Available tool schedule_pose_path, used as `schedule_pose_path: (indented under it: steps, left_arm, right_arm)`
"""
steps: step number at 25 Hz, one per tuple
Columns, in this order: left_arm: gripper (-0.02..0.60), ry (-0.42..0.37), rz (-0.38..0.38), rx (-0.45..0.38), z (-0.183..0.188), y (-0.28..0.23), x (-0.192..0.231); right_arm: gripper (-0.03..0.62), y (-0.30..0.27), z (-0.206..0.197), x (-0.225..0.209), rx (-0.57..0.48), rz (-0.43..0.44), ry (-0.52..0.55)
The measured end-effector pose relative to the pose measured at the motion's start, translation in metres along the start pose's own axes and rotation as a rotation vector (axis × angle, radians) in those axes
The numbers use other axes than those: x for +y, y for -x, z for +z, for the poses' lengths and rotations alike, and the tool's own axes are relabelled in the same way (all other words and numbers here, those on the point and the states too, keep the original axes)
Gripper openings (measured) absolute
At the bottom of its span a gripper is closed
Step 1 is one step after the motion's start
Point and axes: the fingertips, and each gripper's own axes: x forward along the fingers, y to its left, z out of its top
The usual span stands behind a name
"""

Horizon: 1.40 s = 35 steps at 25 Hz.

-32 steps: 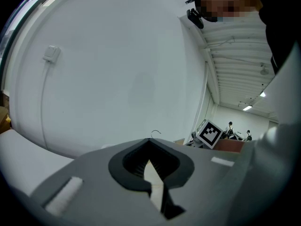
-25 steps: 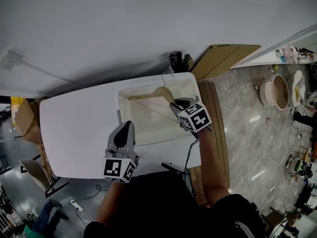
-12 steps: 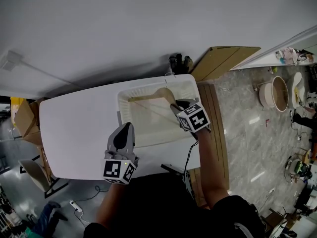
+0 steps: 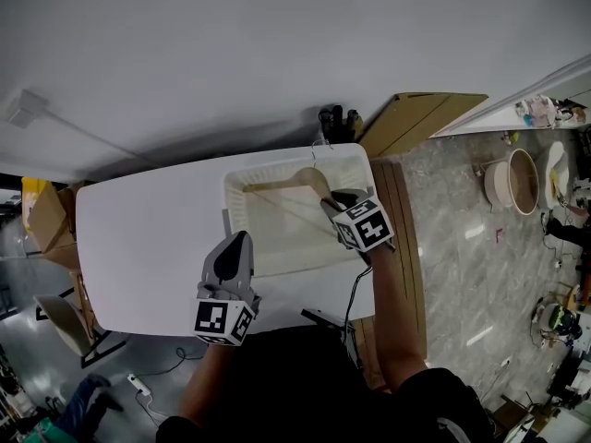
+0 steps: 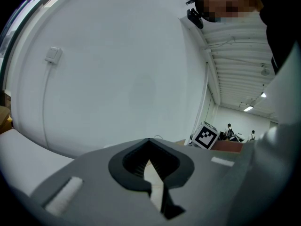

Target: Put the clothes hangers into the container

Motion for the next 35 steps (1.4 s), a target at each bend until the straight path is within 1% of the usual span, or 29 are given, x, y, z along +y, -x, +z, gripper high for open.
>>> schedule_pose_path:
  steps: [4, 11, 17, 26, 28, 32, 35]
  left_arm:
    - [0.005, -0.007, -0.009, -0.008, 0.001, 0.001, -0.001]
    - [0.005, -0.002, -0.011, -0.018, 0.002, 0.005, -0.004]
    - [0.005, -0.007, -0.015, -0.03, 0.005, 0.011, -0.008]
    - [0.005, -0.01, -0.024, -0.045, 0.01, 0.02, -0.012]
    - [0.005, -0.009, -0.028, -0.049, 0.01, 0.023, -0.012]
    - [0.005, -0.011, -0.043, -0.06, 0.014, 0.028, -0.016]
    - [0.005, -0.013, -0.057, -0.068, 0.016, 0.032, -0.018]
  right_arm:
    - [0.124, 0.002, 0.0, 0.0, -0.012, -0.002, -0.001]
    - [0.124, 0.011, 0.003, -0.001, -0.04, -0.023, -0.014]
    - [0.13, 0.022, 0.005, -0.005, -0.061, -0.061, -0.01]
    - [0.129, 0.039, 0.002, -0.003, -0.075, -0.088, -0.018]
    - [0.112, 0.044, 0.004, 0.0, -0.088, -0.097, -0.019]
    - [0.053, 0.057, 0.007, 0.007, -0.125, -0.119, -0.026]
    - [0.029, 0.065, 0.008, 0.013, -0.15, -0.133, -0.034]
